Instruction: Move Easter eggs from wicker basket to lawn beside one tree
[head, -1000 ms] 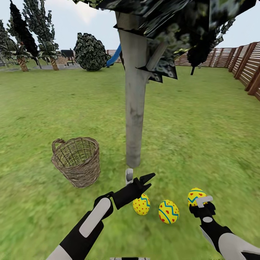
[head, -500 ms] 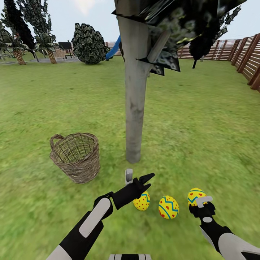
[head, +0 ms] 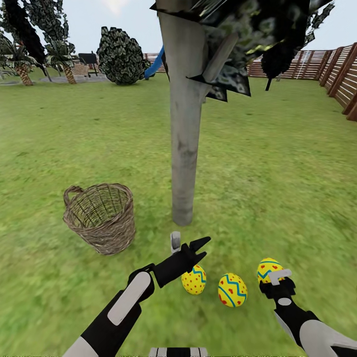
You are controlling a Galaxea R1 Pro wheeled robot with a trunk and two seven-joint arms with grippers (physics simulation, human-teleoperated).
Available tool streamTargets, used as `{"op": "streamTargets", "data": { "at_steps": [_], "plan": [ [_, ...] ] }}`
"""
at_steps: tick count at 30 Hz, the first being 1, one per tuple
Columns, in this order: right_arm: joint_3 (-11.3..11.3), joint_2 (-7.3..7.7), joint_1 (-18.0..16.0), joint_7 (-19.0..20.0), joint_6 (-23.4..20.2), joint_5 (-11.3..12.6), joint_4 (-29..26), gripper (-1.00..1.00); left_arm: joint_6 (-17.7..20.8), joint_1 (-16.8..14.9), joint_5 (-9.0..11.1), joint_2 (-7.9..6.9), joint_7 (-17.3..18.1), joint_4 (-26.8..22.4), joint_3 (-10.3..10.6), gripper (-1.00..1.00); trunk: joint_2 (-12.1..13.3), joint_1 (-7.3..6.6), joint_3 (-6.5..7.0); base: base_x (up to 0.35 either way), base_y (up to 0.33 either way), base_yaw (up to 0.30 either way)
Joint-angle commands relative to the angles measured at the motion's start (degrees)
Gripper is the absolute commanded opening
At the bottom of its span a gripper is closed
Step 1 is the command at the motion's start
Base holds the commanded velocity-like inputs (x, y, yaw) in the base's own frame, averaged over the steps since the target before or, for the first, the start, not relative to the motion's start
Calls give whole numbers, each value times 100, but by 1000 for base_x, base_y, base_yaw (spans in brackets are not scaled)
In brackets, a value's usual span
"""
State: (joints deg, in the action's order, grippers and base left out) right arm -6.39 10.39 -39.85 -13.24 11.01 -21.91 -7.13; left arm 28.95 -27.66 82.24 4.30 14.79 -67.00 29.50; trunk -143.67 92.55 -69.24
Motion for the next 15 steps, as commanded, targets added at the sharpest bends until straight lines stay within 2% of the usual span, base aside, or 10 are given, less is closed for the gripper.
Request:
{"op": "streamTargets", "data": {
  "at_steps": [1, 12, 15],
  "plan": [
    [-47, -1, -5, -13, 24, -58, 9, -100, 29, -3, 42, 4, 1, 3, 1, 100, -3, 1, -27, 0, 0, 0],
    [-47, -1, -3, -16, 24, -56, 9, -100, 23, -3, 46, 11, -2, 3, 3, 100, -18, 30, -271, 0, 0, 0],
    [-47, -1, -3, -18, 24, -58, 9, -100, 16, -3, 46, 4, 4, 3, 3, 100, -18, 30, -271, 0, 0, 0]
  ]
}}
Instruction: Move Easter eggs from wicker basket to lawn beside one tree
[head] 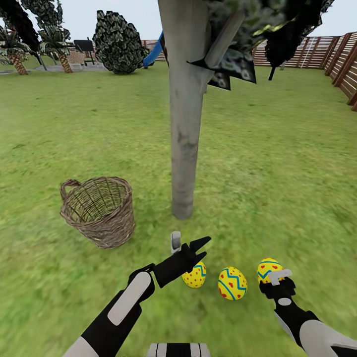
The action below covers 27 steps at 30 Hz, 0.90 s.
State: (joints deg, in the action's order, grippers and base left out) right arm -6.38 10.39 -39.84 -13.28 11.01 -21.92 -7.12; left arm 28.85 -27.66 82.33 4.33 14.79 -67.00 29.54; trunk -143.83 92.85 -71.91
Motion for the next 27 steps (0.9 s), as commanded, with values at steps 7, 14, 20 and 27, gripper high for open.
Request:
{"op": "streamTargets", "data": {
  "at_steps": [7, 14, 20, 27],
  "plan": [
    [-48, -1, -6, -10, 24, -57, 9, -100, 33, -3, 37, 15, -11, 13, -10, 100, -2, -1, -4, 154, -46, 0],
    [-48, -1, -6, -10, 24, -58, 9, -100, 8, -3, 37, 0, 5, 12, -2, 100, -2, -1, -4, 155, -57, 0],
    [-48, -1, -7, -11, 24, -50, 9, -100, 12, -3, 37, 5, 8, 3, -1, 100, -6, 7, -70, 1, -1, 0],
    [-50, -1, -7, -15, 24, -41, 17, -100, 25, -3, 37, 8, 6, 9, -1, 100, -15, 25, -225, 0, 0, 0]
  ]
}}
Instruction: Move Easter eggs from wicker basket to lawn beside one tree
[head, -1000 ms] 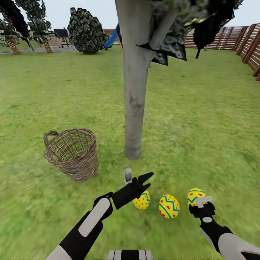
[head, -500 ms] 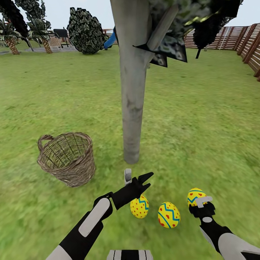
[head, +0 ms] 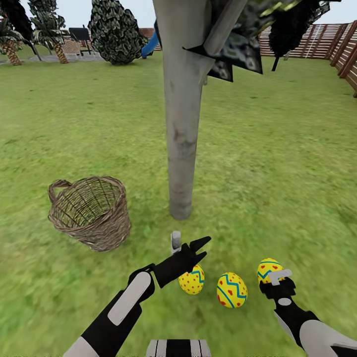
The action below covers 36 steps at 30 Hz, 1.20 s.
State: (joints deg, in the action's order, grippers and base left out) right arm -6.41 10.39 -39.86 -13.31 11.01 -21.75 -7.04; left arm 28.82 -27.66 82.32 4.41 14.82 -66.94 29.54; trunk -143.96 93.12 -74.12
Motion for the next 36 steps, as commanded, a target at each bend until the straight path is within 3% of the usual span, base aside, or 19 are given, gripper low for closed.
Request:
{"op": "streamTargets", "data": {
  "at_steps": [1, 21, 28, 36],
  "plan": [
    [-50, -1, -4, -13, 24, -58, 9, -100, 27, -3, 39, 3, 3, 3, -1, 100, -3, 1, -27, 0, 0, 0],
    [-67, 25, -4, -14, 3, -52, 0, -100, 36, -3, 39, 5, -5, 6, -1, 100, -30, 53, -470, 0, 0, 0],
    [-71, 18, -4, -49, -350, -57, -40, -100, 36, -3, 39, 7, -5, 6, -1, 100, -39, 71, -625, 0, 0, 0],
    [-71, 16, -3, -49, -354, -58, -43, -100, 28, -3, 47, -8, 3, 10, -1, 100, -39, 71, -625, 40, 0, 0]
  ]
}}
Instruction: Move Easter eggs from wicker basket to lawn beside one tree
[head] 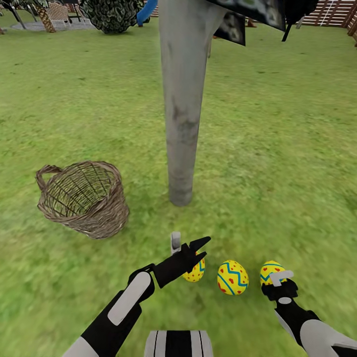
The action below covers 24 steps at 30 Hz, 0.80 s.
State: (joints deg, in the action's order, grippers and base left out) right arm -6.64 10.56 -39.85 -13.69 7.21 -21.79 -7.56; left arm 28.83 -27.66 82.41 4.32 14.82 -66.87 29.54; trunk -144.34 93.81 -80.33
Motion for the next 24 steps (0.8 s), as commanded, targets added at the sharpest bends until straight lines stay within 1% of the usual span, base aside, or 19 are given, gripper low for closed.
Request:
{"op": "streamTargets", "data": {
  "at_steps": [1, 3, 5, 15, 16, 24],
  "plan": [
    [-48, -2, -4, -11, 26, -53, 9, -100, 27, -2, 38, 1, 3, 1, -1, 100, -1, 1, -3, 270, 0, 0],
    [-48, -2, -5, -11, 26, -53, 9, -100, 22, -2, 38, 0, 3, 0, -1, 100, -1, 1, -3, 245, 0, 0],
    [-48, -2, -5, -11, 26, -53, 9, -100, 12, -2, 38, -1, 3, -1, -1, 100, -1, 1, -3, 74, 0, 0],
    [-48, -2, -5, -11, 26, -53, 11, -100, 17, -2, 38, -2, 3, -10, -1, 100, -1, 1, -3, 3, 0, 0],
    [-48, -2, -5, -11, 26, -53, 15, 100, 17, -2, 38, -2, 3, -10, -1, 100, -1, 1, -3, 0, 0, 0],
    [-48, -2, -5, -11, 26, -53, 9, 100, 9, -2, 32, 5, 3, -11, -1, 100, -1, 1, -3, 0, 0, 0]
  ]
}}
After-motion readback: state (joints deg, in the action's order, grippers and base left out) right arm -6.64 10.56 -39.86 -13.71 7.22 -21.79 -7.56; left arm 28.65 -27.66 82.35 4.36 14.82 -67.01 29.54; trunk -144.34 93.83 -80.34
